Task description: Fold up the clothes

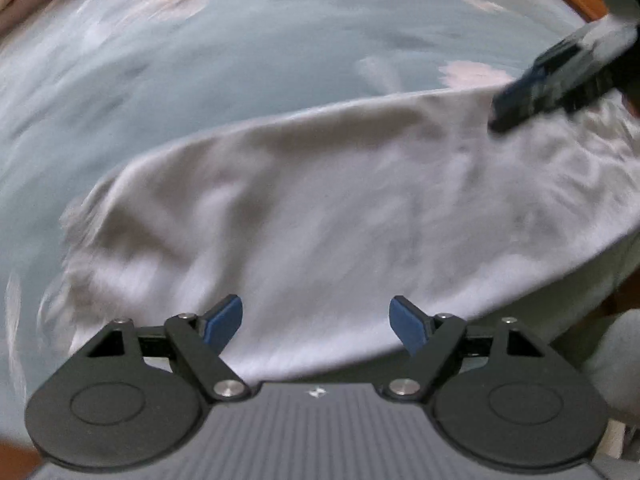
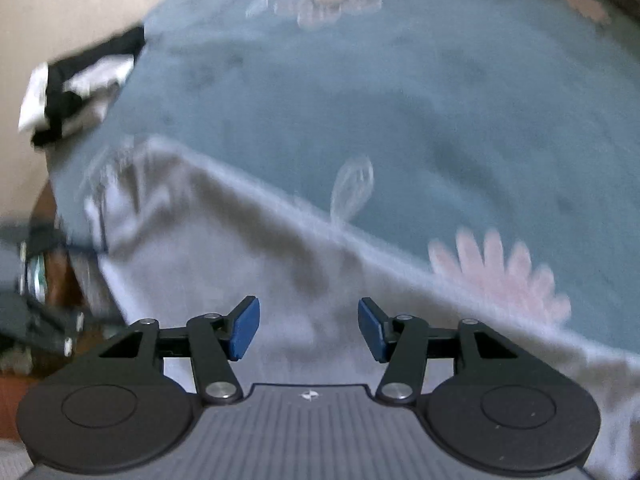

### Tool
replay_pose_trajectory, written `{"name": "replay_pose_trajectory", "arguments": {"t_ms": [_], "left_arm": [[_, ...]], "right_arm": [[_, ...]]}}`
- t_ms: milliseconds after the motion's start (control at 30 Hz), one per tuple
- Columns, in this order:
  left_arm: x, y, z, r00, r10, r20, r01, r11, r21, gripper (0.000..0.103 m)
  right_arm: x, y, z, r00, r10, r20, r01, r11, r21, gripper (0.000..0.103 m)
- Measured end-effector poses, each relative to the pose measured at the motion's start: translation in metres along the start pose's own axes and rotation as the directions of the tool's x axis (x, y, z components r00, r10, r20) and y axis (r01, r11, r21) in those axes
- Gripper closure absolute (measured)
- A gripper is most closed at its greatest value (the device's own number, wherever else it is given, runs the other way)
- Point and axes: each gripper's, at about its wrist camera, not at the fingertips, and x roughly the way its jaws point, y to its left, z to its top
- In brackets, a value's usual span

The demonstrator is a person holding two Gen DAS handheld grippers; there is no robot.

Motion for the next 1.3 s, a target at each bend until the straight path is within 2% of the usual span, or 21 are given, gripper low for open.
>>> {"name": "replay_pose_trajectory", "arguments": {"t_ms": [167,267,367,400,467,533,667,733,800,867,933,1033,1133,1300], "left_arm": [[0.03,-0.034,0.019,0.996,-0.084,-0.005,0.084,0.993,0.084,0.023],[0.042,-0.039,0.019,0.997,-0.081,-0.016,0.082,0.991,0.107,0.022],[0.041,-0.04,0.023,0.999,-0.041,-0.021,0.044,0.99,0.136,0.022],[0.036,-0.039,0.029,1.0,-0.015,0.001,0.015,0.988,0.151,0.022],[0.028,-0.038,0.042,0.998,-0.028,0.057,0.017,0.984,0.176,0.021],[0.029,-0.038,0.055,0.995,-0.055,0.08,0.039,0.981,0.189,0.02],[0.055,-0.033,0.069,0.997,-0.026,0.075,0.011,0.981,0.192,0.02],[0.062,-0.03,0.075,0.996,-0.023,0.083,0.007,0.982,0.186,0.014],[0.062,-0.025,0.079,0.994,-0.031,0.102,0.013,0.986,0.168,0.013],[0.064,-0.024,0.079,0.994,-0.022,0.107,0.004,0.986,0.168,0.012],[0.064,-0.025,0.077,0.994,-0.011,0.113,-0.01,0.983,0.184,0.011],[0.067,-0.026,0.076,0.993,-0.009,0.122,-0.017,0.978,0.209,0.008],[0.069,-0.022,0.077,0.994,-0.026,0.109,0.005,0.983,0.185,0.001],[0.069,-0.026,0.074,0.992,-0.002,0.122,-0.02,0.983,0.183,0.001]], "right_arm": [[0.014,0.005,-0.053,0.989,0.067,-0.132,-0.066,0.998,0.012,0.043],[0.027,0.006,-0.073,0.987,0.079,-0.144,-0.072,0.996,0.05,0.043],[0.022,0.006,-0.075,0.995,0.07,-0.078,-0.064,0.995,0.07,0.042],[0.017,0.004,-0.073,0.998,0.051,-0.043,-0.048,0.996,0.072,0.042],[0.005,0.002,-0.067,0.999,0.004,0.042,-0.007,0.998,0.059,0.042],[-0.003,-0.001,-0.059,0.991,-0.068,0.115,0.065,0.997,0.032,0.038],[0.013,-0.013,-0.041,0.966,-0.19,0.176,0.193,0.981,-0.004,0.037],[0.026,-0.024,-0.033,0.962,-0.217,0.166,0.22,0.976,0.003,0.036],[0.031,-0.024,-0.026,0.958,-0.219,0.187,0.223,0.975,0.002,0.025],[0.037,-0.022,-0.025,0.959,-0.207,0.194,0.209,0.978,0.01,0.009],[0.041,-0.018,-0.025,0.956,-0.216,0.197,0.219,0.976,0.007,0.003],[0.045,-0.013,-0.024,0.955,-0.227,0.189,0.232,0.973,-0.006,0.0],[0.044,-0.015,-0.023,0.958,-0.216,0.19,0.218,0.976,0.009,0.0],[0.047,-0.012,-0.022,0.954,-0.222,0.202,0.22,0.975,0.033,0.0]]}}
